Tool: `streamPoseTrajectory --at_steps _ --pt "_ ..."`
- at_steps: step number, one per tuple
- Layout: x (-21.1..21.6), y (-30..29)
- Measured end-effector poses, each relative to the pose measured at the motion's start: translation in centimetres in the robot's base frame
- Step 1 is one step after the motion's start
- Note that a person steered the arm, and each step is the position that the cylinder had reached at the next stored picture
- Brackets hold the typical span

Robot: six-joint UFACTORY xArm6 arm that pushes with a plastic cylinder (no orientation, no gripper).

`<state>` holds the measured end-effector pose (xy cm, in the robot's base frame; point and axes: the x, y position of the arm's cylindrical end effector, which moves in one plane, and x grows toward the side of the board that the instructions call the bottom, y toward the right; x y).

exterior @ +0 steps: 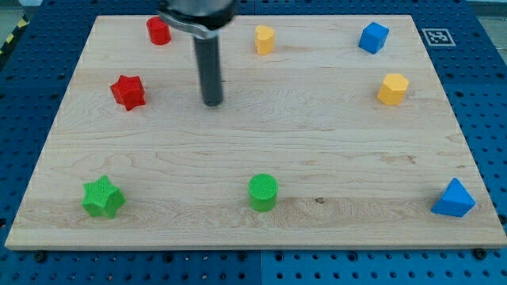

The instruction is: Push the red star into the top side of the green star

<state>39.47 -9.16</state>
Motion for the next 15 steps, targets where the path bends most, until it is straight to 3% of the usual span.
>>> streamPoseTrajectory --at_steps 2,3,5,8,9,12,14,15 --pt "-6.6 -12.2" --pt "-7.1 -15.5" --pt "-2.2 -6.8" --pt "-0.9 -5.6" --pt "-3.8 -7.5" --pt "-5.7 -16.6" --pt "4.7 -9.6" --pt "5.4 -9.2"
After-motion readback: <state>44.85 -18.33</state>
